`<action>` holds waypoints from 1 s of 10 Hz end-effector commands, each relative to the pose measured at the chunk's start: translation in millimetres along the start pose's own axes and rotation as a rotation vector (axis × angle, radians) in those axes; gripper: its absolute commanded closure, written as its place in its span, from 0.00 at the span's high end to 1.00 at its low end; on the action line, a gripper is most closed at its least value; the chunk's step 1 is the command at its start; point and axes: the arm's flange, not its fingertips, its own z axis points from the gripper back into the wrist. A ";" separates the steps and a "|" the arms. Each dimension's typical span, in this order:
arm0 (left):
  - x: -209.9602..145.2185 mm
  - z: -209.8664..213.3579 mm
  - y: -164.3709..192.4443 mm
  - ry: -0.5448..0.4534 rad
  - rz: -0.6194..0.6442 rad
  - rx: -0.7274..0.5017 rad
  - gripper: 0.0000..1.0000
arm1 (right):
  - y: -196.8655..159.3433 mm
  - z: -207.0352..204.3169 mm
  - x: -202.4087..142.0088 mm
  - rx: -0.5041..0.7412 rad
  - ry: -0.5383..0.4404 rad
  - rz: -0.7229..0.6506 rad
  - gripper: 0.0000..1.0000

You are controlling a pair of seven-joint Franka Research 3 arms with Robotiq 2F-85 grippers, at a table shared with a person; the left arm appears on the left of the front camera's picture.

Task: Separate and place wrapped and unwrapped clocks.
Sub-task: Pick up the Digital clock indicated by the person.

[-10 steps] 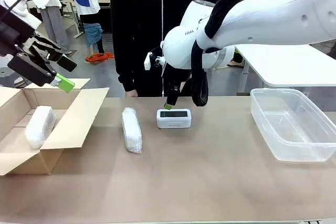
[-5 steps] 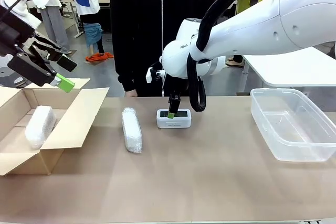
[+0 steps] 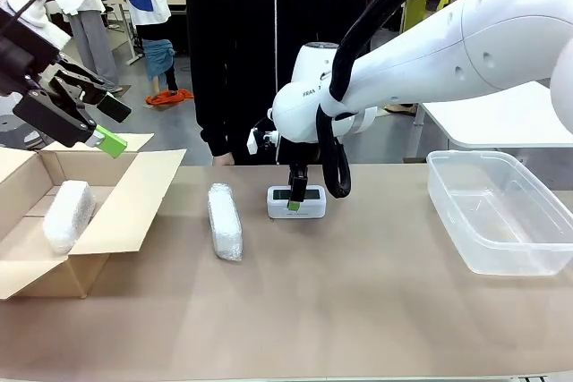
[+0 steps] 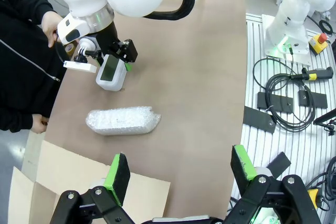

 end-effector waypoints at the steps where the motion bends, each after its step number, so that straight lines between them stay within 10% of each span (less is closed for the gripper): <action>1: -0.3 0.4 0.5 -0.009 -0.001 -0.009 1.00 | -5.4 -2.7 2.8 -0.054 0.042 -0.026 1.00; 10: -0.3 0.4 0.5 -0.009 -0.001 -0.009 1.00 | -19.3 -19.8 1.4 -0.017 0.026 -0.035 1.00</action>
